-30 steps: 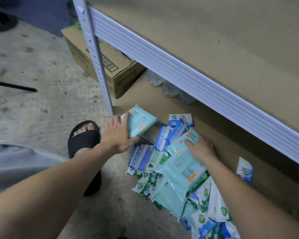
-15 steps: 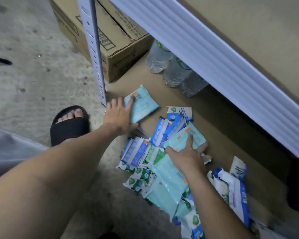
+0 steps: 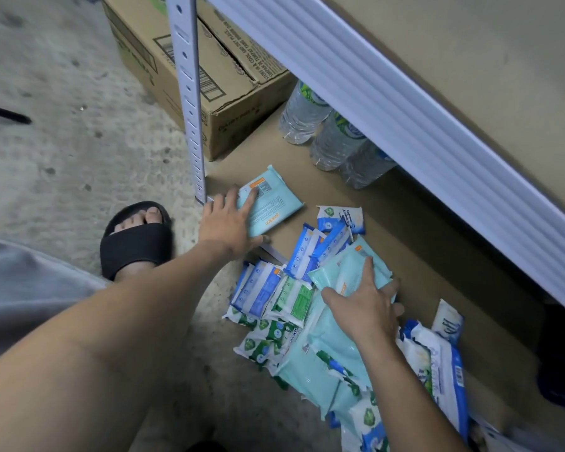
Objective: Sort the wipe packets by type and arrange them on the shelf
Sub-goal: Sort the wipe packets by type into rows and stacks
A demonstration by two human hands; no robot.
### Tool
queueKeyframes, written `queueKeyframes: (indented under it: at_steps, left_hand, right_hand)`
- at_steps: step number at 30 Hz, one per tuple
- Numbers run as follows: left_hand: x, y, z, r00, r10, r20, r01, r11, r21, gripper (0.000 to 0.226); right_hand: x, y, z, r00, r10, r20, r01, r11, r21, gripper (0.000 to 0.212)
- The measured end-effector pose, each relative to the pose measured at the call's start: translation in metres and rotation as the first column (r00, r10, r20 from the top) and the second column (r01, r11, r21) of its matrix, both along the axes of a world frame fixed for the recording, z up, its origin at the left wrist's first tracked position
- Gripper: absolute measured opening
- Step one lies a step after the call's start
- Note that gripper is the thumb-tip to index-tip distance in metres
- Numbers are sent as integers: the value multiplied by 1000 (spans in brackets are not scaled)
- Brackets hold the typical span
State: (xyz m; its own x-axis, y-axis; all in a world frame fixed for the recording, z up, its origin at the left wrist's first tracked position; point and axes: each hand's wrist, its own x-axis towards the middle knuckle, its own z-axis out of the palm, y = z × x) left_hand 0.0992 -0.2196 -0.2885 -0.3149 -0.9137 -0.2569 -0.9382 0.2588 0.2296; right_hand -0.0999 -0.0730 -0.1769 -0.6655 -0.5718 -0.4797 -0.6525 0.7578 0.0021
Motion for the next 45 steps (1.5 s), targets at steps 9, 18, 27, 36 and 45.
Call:
queueKeyframes:
  at_steps: [9,18,27,36,45]
  left_hand:
    - [2,4,-1,1000,4,-10,-4,1000,10,107]
    - [2,1,-11,1000,5,-12,-4,1000,29,105]
    - [3,1,-7,1000,13,-23,-13,1000,19,108]
    - [3,2,-5,996,46,-76,-44,999,16,110]
    - [6,-11,19,981,75,-176,-47,987,155,96]
  right_hand:
    - [-34,-84,-6,916,392,-78,-400,901,-166,131]
    - [-64,-155,-35,741,668,75,-659,744,-109,121]
    - [-82,-152,-59,784,561,266,-554,825,-108,102]
    - [-75,-112,-44,763,516,390,-488,855,-176,91]
    - [-87,-133,2,779,301,550,-222,953,-207,46]
